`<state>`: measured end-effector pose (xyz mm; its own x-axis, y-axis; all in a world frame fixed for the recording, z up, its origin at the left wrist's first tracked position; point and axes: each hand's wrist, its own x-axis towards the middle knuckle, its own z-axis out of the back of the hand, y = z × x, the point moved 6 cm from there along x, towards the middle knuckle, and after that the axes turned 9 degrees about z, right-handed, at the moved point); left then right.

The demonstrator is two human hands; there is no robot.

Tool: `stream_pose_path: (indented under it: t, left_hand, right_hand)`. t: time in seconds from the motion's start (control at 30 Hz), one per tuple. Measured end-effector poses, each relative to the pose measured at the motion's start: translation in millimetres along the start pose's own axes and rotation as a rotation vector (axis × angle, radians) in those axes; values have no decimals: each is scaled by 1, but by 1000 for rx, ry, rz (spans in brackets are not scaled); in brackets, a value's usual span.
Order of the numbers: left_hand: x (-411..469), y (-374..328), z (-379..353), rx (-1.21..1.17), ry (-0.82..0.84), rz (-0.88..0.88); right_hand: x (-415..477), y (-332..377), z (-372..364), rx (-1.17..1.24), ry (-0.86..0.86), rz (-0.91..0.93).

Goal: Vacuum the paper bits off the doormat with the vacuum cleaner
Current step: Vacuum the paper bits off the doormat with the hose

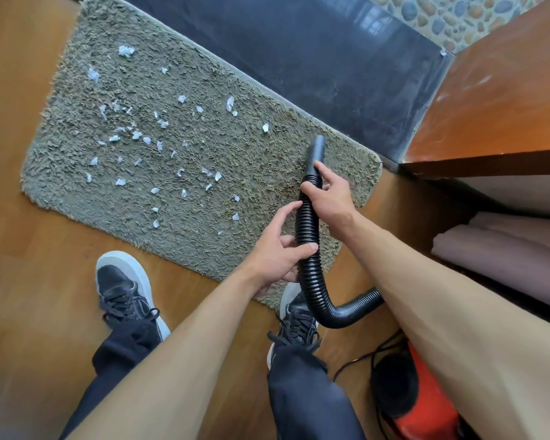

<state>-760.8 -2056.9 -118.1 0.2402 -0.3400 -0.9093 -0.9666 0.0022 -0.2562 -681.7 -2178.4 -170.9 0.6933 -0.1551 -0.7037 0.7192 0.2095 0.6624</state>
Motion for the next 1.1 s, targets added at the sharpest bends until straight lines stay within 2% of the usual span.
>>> stream_pose_path:
  t: [0.3,0.57,0.9,1.1]
  left_hand:
    - [-20,9,60,-198,-21,-18]
    - [-35,2,100,-200,-60,-39]
    - [-59,40,106,-178,-13,66]
    - [-77,66,110,-140,18,128]
  right_hand:
    - [-3,22,-78,-79,114,15]
    - [-2,38,-120,-115,164,25]
    - [-50,13,-125,1,245,-152]
    - [-80,-22,-126,183,242,-273]
